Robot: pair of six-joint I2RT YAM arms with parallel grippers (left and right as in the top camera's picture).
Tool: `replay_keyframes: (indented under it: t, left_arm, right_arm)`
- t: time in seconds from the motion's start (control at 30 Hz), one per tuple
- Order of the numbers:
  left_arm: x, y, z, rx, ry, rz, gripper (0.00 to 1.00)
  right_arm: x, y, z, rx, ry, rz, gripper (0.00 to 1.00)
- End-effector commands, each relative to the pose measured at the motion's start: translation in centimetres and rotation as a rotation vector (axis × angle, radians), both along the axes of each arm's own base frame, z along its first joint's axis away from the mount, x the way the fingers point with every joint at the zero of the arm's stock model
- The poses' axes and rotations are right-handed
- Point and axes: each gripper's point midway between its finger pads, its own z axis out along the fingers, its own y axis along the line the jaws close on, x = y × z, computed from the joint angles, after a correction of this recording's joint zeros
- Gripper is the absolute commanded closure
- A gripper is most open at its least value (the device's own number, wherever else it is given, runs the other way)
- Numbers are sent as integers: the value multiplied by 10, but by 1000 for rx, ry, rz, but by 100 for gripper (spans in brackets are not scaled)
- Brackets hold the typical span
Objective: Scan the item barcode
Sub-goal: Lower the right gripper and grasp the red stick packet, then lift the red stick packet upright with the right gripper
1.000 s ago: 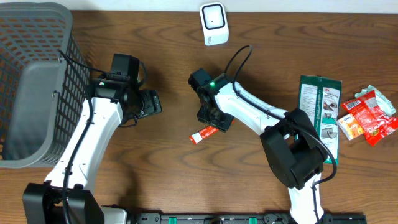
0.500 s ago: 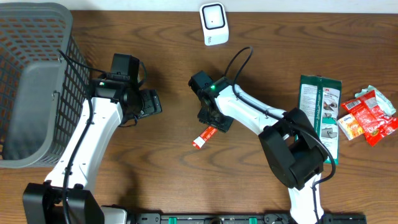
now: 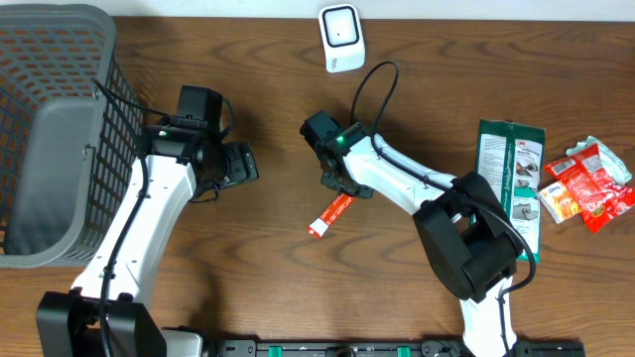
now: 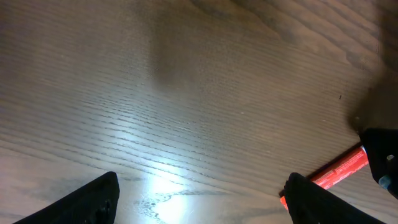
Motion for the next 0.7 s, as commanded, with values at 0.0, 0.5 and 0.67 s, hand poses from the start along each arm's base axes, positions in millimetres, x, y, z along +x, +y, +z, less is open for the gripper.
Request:
replay_keyframes:
  t: [0.0, 0.5, 0.67]
  left_arm:
    - [0, 1, 2, 6, -6, -2, 14]
    - [0, 1, 2, 6, -6, -2, 14]
    - [0, 1, 2, 6, -6, -2, 14]
  right_arm:
    - [2, -2, 6, -8, -21, 14, 61]
    - [-5, 5, 83, 131, -14, 60, 1]
    - [-11, 13, 77, 137, 3, 74, 52]
